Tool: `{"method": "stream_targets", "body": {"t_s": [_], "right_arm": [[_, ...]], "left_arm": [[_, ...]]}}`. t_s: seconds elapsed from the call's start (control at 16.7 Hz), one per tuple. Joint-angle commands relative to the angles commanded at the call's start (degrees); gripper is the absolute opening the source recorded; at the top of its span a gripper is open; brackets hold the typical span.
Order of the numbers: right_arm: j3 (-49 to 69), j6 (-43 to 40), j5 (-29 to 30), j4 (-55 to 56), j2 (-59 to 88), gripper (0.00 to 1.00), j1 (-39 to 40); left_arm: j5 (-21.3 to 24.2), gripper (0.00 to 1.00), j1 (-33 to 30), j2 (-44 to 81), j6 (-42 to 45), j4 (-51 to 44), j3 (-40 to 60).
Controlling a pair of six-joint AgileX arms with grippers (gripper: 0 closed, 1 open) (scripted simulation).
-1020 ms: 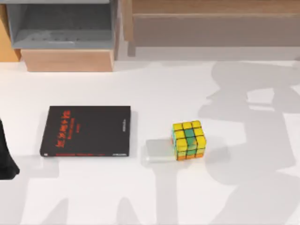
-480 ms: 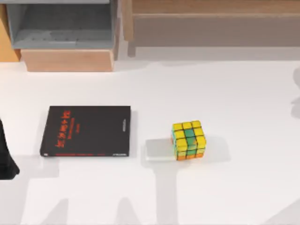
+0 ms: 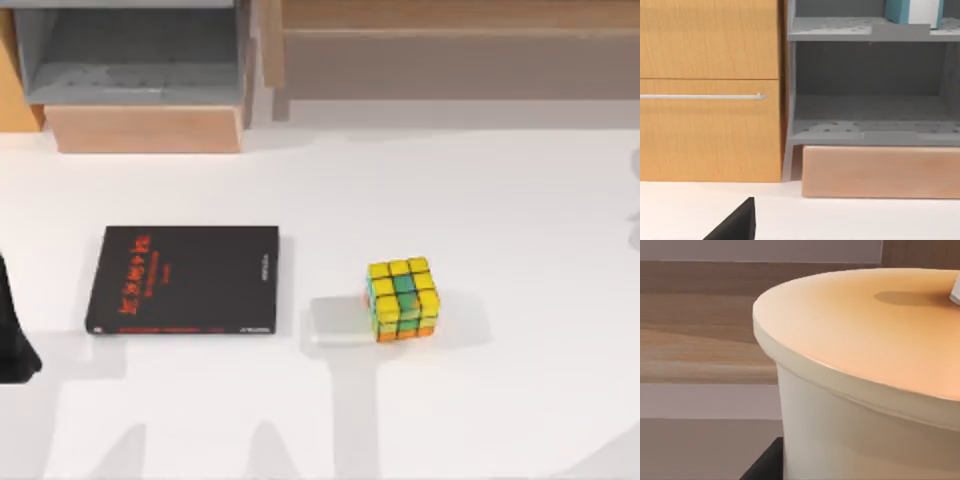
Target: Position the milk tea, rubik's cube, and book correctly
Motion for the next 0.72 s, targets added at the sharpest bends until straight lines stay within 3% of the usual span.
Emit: {"method": "stream_targets", "body": {"t_s": [0.6,0.72], "right_arm": [[-0.24,-0.03,-0.06,3.76,3.50,0.00,-0.08],[-0.24,-0.03,-0.06,3.76,3.50,0.15,-0.08]], "left_arm": [[0.00,1.00,0.00,0.00,0.00,0.00,0.00],[0.00,1.00,0.00,0.00,0.00,0.00,0.00]]}}
